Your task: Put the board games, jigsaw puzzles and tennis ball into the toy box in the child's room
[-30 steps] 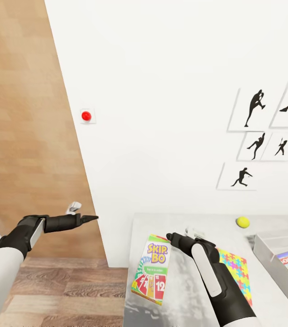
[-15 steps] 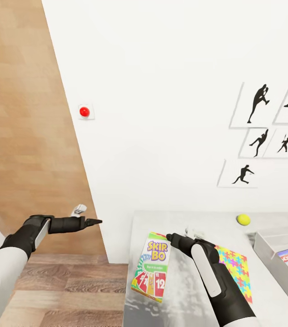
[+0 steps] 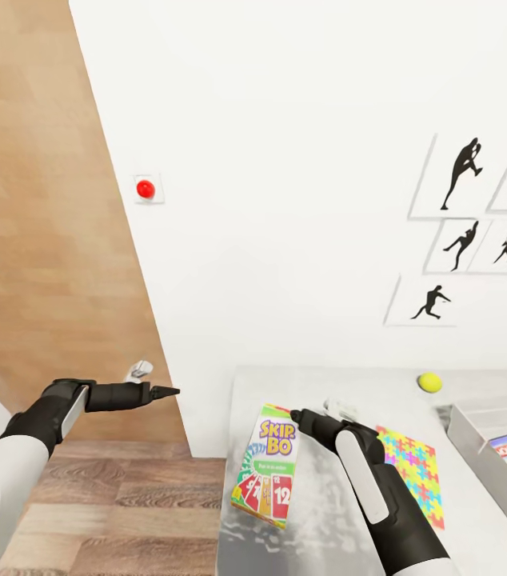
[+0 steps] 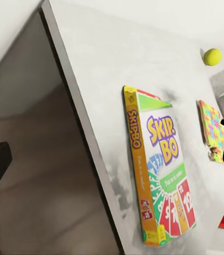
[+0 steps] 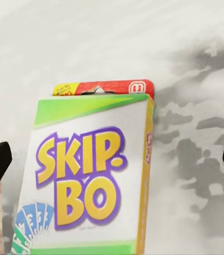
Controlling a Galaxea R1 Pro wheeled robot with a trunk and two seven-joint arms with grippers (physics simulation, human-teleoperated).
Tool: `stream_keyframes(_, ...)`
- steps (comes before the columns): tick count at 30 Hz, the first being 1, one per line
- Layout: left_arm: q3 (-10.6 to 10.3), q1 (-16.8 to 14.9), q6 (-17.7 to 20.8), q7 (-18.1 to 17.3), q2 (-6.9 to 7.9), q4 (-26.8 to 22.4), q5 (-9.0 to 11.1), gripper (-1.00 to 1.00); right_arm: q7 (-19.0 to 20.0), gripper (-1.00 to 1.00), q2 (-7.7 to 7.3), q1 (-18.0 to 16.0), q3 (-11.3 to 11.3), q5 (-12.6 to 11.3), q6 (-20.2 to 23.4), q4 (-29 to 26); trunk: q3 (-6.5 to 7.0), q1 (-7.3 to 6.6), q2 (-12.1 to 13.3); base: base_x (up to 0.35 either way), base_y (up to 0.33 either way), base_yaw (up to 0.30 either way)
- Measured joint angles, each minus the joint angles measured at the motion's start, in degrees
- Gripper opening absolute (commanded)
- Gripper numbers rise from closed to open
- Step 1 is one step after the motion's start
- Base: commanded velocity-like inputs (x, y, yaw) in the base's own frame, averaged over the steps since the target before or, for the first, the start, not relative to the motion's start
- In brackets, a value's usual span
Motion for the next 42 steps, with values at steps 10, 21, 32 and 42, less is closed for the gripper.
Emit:
stream_keyframes(10,0.0,0.0,-0.1,0.2,0.01,0.0,-0.1,1.00,11.9,1.00,-0.14,0.0,0.1,0.1,-0.3,1.4,-0.94,0.00,0.0,0.000,0.000,0.000)
stream_keyframes(21,0.0,0.0,-0.2,2.4,0.00,0.0,-0.1,1.00,12.9,1.00,-0.21,0.0,-0.2,0.1,-0.3,3.3,-1.97,0.00,0.0,0.000,0.000,0.000)
stream_keyframes(32,0.0,0.0,-0.4,2.6,0.01,0.0,-0.1,1.00,13.0,1.00,-0.83,0.0,-0.5,0.1,-0.3,3.4,-3.00,0.00,0.0,0.000,0.000,0.000)
stream_keyframes(42,0.0,0.0,-0.4,2.6,-0.01,0.0,-0.1,1.00,13.0,1.00,-0.46,0.0,-0.5,0.0,-0.3,3.4,-3.94,0.00,0.0,0.000,0.000,0.000)
